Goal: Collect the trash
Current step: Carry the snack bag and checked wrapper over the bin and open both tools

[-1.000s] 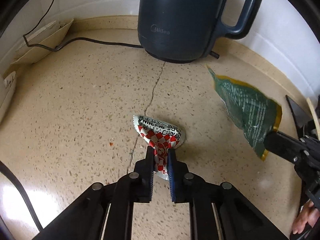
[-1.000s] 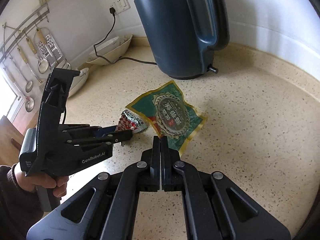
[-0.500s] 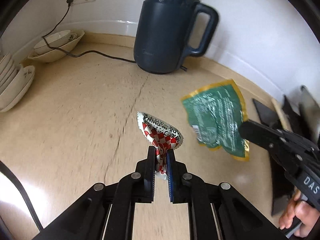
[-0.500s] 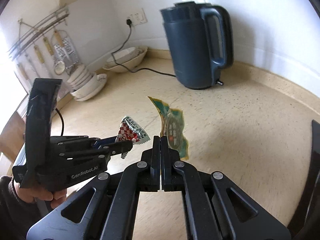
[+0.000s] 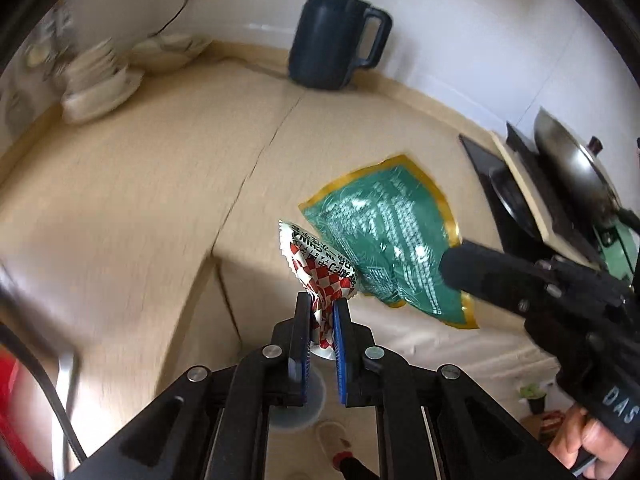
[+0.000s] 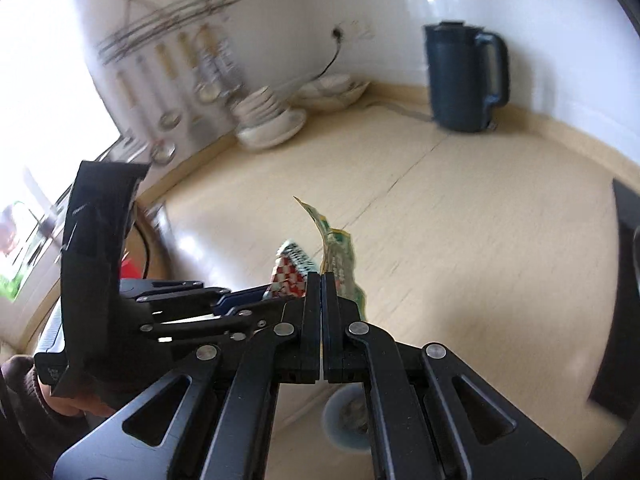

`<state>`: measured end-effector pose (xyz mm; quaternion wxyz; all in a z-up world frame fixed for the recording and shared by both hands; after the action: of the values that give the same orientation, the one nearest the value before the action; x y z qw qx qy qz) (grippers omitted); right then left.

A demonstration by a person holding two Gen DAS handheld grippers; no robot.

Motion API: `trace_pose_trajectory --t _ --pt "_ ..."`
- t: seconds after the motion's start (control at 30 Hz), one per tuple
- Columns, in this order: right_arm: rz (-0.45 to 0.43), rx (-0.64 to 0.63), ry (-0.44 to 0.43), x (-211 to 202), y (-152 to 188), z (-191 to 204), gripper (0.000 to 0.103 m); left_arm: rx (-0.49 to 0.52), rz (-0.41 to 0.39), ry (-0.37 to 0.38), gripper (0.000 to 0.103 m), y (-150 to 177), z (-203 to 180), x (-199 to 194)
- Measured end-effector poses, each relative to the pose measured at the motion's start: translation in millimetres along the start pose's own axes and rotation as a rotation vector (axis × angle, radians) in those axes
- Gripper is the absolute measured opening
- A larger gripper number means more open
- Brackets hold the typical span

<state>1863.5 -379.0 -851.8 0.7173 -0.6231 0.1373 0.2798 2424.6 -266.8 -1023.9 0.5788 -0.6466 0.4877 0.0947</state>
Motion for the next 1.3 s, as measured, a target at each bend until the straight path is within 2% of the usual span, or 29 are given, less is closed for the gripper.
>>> trace_pose_trajectory --t 0.13,0.23,0.4,0.7,0.9,0.97,1.03,1.1,1.13,1.17,1.2,1.23,1.3 --pt "0.077 0.026 -0.021 -5 45 28 0.001 -0.024 0.059 -0.014 0.006 47 14 -17" --pt "0.135 0.043 -0.020 5 80 32 0.001 -0.041 0.099 -0.019 0.006 72 17 -12" --pt "0.232 0.046 -0.009 31 140 20 0.001 -0.062 0.179 -0.014 0.006 125 30 40" --pt "0.364 0.061 0.030 110 270 -42 0.001 -0.087 0.294 -0.019 0.005 222 60 147" --pt "0.428 0.115 0.060 150 334 -84 0.003 -0.091 0.326 -0.038 0.006 253 65 197" --pt "0.439 0.139 0.039 159 347 -91 0.006 -0.071 0.336 -0.049 0.009 259 66 207" --pt "0.439 0.148 0.035 164 355 -96 0.009 -0.073 0.338 -0.065 0.015 260 61 218" --pt "0.439 0.155 0.040 167 360 -101 0.019 -0.106 0.358 -0.068 0.024 265 63 220" --pt "0.443 0.156 0.045 169 360 -101 0.025 -0.113 0.363 -0.084 0.031 266 63 219" --pt "0.440 0.154 0.049 168 360 -102 0.026 -0.112 0.360 -0.098 0.036 265 62 217" --pt "0.434 0.147 0.060 165 359 -102 0.026 -0.113 0.347 -0.105 0.049 264 58 214" --pt "0.433 0.146 0.072 162 357 -102 0.028 -0.118 0.333 -0.102 0.057 259 51 213" --pt "0.418 0.165 0.091 149 350 -104 0.033 -0.109 0.318 -0.104 0.058 254 44 203"
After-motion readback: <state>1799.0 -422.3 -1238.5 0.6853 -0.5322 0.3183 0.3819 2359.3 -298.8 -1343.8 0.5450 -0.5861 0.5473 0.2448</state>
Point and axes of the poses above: each gripper's, at about its wrist camera, not at the fingertips, and x roughly the way its jaws point, z to its left, y to its underside, the point moved 7 cm from there along x, roughly the way its jaws point, and after that the axes turned 13 degrees about -z, right-handed, at the moved point
